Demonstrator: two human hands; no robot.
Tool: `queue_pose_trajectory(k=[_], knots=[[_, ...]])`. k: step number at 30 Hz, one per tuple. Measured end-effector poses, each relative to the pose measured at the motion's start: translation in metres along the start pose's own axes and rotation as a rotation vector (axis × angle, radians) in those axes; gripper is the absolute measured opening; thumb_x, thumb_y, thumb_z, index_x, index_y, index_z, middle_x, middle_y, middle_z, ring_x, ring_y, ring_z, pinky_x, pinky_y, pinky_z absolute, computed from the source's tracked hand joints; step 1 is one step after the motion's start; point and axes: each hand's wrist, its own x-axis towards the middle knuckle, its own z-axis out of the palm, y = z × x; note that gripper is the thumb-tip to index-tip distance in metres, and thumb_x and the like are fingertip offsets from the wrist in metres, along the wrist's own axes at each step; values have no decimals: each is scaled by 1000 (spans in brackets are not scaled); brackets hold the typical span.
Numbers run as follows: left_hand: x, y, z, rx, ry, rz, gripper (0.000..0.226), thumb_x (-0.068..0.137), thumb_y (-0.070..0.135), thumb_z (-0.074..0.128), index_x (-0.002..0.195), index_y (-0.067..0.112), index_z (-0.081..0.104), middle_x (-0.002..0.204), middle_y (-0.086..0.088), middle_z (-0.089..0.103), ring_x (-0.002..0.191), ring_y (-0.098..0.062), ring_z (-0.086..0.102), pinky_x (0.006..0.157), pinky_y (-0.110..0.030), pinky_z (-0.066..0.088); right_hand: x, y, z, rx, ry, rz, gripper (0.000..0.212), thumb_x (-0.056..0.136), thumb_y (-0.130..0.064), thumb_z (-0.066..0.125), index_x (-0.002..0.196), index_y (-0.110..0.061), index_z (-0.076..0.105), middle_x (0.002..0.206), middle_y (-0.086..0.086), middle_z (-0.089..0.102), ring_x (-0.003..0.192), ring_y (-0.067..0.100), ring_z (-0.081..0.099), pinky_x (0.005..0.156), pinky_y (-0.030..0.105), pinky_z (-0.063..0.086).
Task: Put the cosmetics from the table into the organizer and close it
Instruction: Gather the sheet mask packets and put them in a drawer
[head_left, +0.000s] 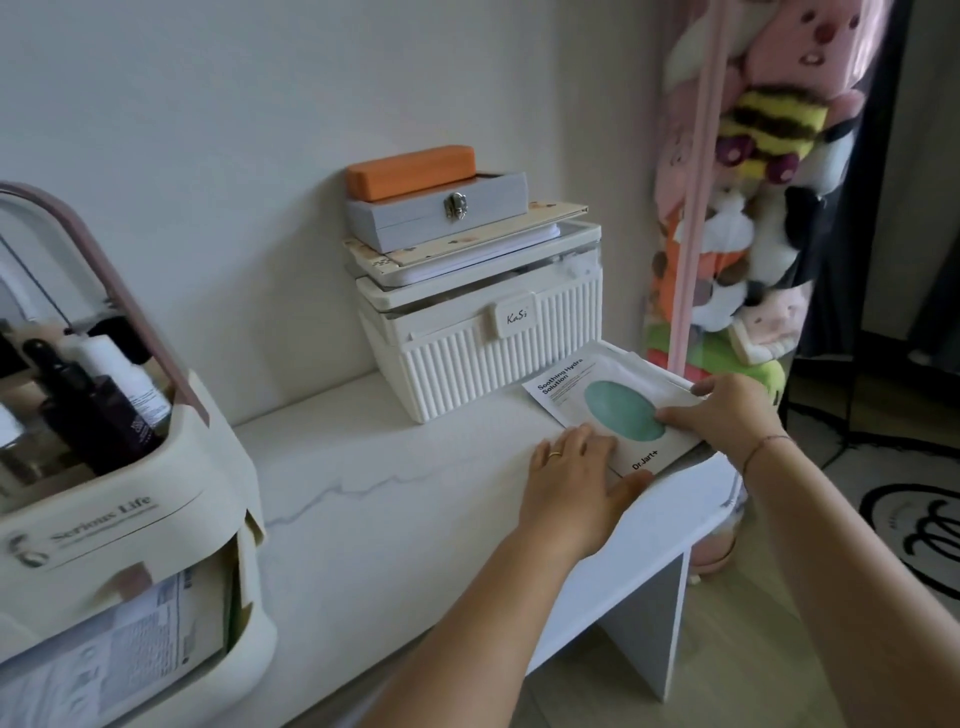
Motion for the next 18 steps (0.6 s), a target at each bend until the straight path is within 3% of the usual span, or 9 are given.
queue_pose_trajectory(k=[3,6,9,11,13,16,18], knots=[[-3,0,-3,-37,6,10,57,91,59,36,133,21,41,146,-1,35,136,-17,26,113,-36,5,-10,6,5,561,76,88,51,73,-5,76,120,1,57,103,15,61,82,25,58,73,33,49],[-10,-1,-6,-58,-18,30,57,91,58,36,137,24,38,150,2,30,138,-16,23,114,-36,4,-14,5,11,982,-15,138,42,78,4,68,119,2,57,103,19,61,84,32,60,70,41,55],[-14,-2,-8,-63,-54,35,57,92,56,35,142,29,30,156,3,19,142,-12,14,115,-35,0,-24,-7,25,1021,-46,102,16,83,5,60,91,-8,60,84,13,62,69,28,60,53,36,51],[-16,0,-13,-129,-32,66,57,93,52,40,143,28,30,157,2,18,143,-13,14,116,-35,3,-30,-15,33,1056,-21,62,21,85,6,57,81,-14,59,80,7,62,68,24,59,58,34,48],[-22,1,-20,-293,147,74,63,90,45,52,144,24,29,156,2,21,142,-14,16,117,-35,11,-36,-21,35,1090,-12,0,22,85,6,57,81,-16,61,79,5,63,69,21,59,60,33,50],[-35,-16,-37,-477,497,-147,87,83,44,63,148,17,13,155,3,11,143,-11,5,115,-26,7,-42,-23,29,1065,-35,-126,23,85,4,59,84,-18,65,75,-1,68,64,15,64,54,27,55],[-38,-36,-52,-552,548,-264,96,80,42,68,149,14,7,157,-2,10,144,-15,6,116,-30,7,-45,-24,23,1049,-94,-251,23,84,4,59,87,-17,67,74,-5,72,65,11,67,57,26,57]])
